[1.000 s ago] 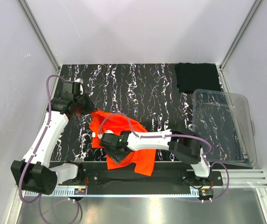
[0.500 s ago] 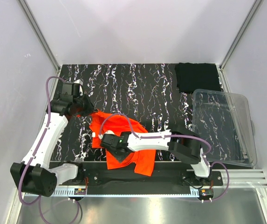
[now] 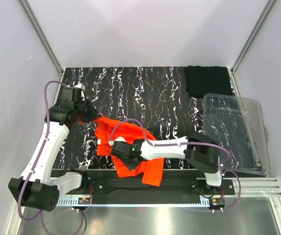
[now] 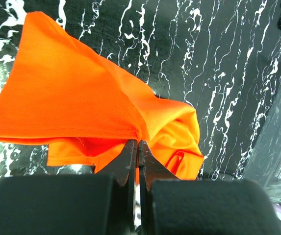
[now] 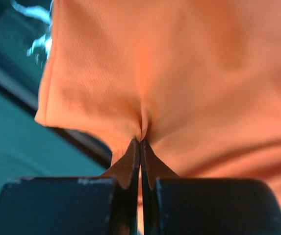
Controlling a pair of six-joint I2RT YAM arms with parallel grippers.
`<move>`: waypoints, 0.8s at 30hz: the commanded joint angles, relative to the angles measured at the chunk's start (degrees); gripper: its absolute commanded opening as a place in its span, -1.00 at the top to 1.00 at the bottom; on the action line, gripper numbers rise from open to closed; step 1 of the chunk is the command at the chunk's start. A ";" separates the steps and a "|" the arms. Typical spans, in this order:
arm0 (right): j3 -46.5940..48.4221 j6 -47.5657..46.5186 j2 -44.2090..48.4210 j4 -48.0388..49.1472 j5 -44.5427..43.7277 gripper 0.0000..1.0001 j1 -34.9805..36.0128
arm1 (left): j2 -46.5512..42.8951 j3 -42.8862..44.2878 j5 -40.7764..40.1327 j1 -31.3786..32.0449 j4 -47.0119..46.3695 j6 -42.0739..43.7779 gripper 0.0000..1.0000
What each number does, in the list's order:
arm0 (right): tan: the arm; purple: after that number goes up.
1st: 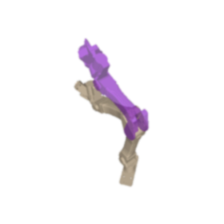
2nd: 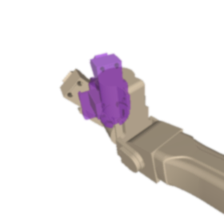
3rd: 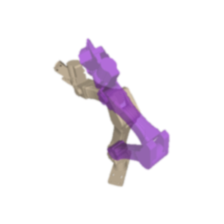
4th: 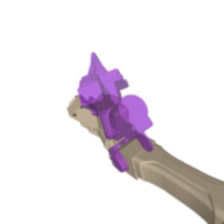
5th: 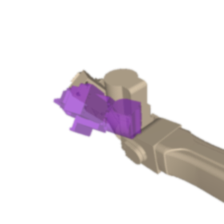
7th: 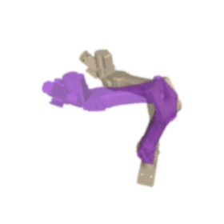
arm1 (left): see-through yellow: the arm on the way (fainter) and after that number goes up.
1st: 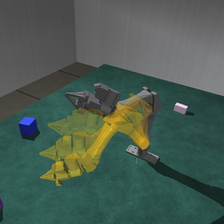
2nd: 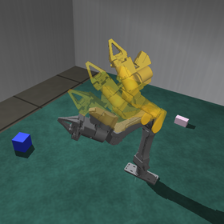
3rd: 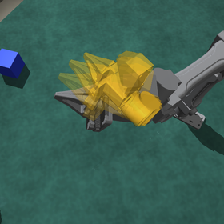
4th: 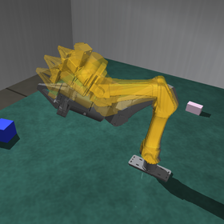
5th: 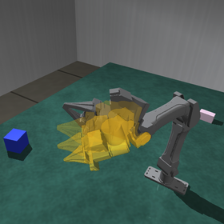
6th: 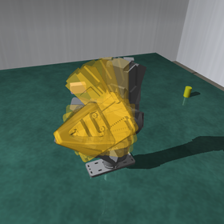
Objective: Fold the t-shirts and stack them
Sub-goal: Flatten the tshirt out
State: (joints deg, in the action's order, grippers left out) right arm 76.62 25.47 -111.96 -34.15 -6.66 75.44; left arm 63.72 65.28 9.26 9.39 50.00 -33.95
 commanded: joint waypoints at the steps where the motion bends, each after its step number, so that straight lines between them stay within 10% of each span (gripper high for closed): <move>1: 0.28 -0.24 9.36 -1.71 -0.74 1.00 -0.12 | -3.87 5.55 -3.44 -0.25 0.71 1.17 1.00; 9: 10.73 -8.15 20.98 -5.22 10.08 1.00 -0.20 | -12.56 17.68 -14.78 -0.25 4.93 3.63 1.00; 15: 14.25 -6.94 29.68 -5.22 -2.09 1.00 -0.90 | -15.91 27.52 -21.82 -0.33 3.28 6.70 1.00; 24: 2.49 6.25 38.13 -2.15 3.22 1.00 -23.65 | -2.57 31.67 -17.01 0.89 -7.09 11.72 1.00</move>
State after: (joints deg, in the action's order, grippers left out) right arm 83.66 26.44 -74.94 -37.12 -5.54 57.69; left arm 52.90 97.43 -9.43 9.54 49.41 -24.43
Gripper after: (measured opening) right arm 0.011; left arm 0.012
